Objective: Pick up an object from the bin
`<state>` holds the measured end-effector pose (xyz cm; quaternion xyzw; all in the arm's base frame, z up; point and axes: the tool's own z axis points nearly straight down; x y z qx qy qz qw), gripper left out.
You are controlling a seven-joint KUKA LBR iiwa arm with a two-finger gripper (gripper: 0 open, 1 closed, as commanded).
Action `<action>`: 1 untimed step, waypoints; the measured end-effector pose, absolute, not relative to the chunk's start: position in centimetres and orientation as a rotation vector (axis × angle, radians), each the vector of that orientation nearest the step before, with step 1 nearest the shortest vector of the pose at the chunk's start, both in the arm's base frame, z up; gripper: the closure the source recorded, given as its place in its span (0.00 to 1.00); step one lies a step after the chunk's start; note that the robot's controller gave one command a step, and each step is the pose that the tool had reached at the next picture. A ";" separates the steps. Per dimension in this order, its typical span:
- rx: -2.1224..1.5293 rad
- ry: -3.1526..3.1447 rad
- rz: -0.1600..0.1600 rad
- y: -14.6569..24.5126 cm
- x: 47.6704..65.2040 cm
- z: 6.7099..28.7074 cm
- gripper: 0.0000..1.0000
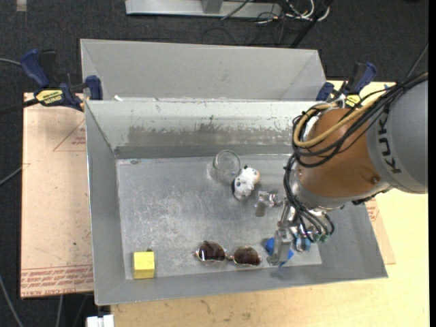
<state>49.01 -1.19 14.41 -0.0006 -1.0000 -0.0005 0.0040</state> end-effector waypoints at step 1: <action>-0.001 -3.141 -0.001 -1.2 49.2 14.8 0.00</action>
Offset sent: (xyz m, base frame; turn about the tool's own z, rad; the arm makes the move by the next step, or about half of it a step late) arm -0.0089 0.0446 -0.0741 -0.0557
